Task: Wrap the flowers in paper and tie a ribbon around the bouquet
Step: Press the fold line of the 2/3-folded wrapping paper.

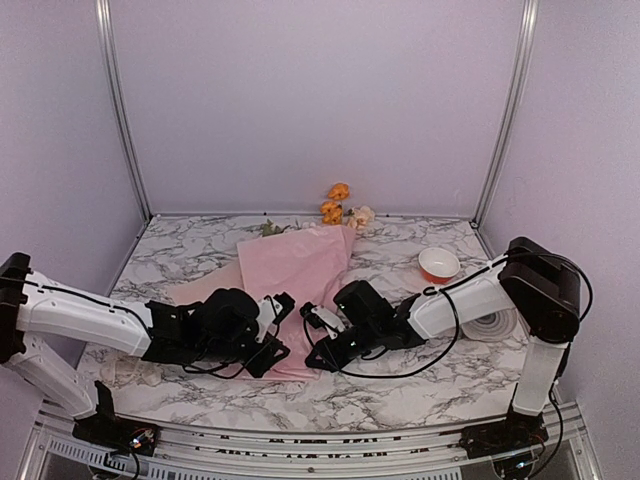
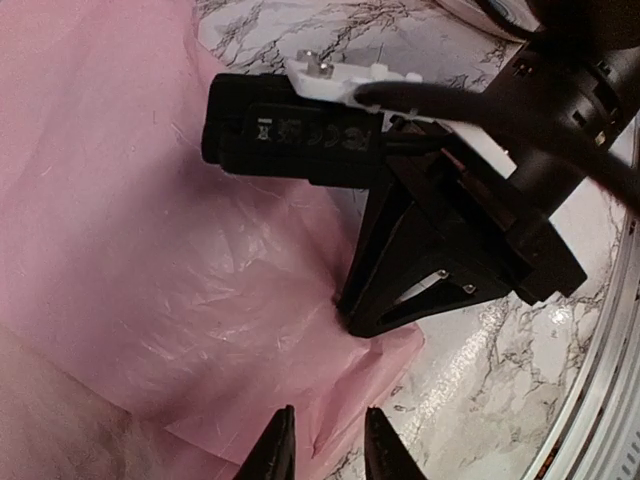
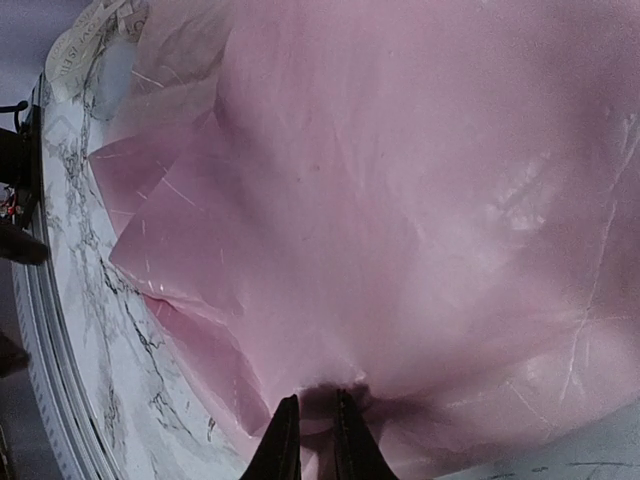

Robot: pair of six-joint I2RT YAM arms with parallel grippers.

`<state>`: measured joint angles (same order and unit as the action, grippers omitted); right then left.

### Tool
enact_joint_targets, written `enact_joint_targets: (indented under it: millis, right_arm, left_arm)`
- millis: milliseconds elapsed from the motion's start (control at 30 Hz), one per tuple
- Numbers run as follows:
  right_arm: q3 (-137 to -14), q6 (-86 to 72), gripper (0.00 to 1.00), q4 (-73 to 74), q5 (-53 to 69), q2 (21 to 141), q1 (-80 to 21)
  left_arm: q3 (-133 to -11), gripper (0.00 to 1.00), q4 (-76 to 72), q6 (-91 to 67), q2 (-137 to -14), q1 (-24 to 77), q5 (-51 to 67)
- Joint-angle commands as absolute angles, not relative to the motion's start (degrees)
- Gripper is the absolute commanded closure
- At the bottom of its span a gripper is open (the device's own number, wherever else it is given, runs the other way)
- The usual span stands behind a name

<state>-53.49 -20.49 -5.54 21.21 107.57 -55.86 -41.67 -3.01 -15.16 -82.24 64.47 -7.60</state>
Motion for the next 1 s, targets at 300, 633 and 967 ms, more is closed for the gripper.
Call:
enact_joint_targets:
  millis: [300,633,967]
  right_arm:
    - [-56.9,-22.2,0.87,1.2,24.1,108.1,-52.6]
    - [-74.6,-17.6,0.86,14.2,27.4,117.1,-38.9]
    - [-100.8,-11.8,0.86,24.6,22.5,131.5,-25.8]
  left_arm:
    - [-40.2,0.79,-0.3,-14.1,-96.7,64.7,-7.3]
    - [-37.7,0.79,-2.3,-14.3,-95.9,64.6,-6.1]
    - [-35.9,0.79,-4.2,-14.4,-95.6,64.6,-6.0]
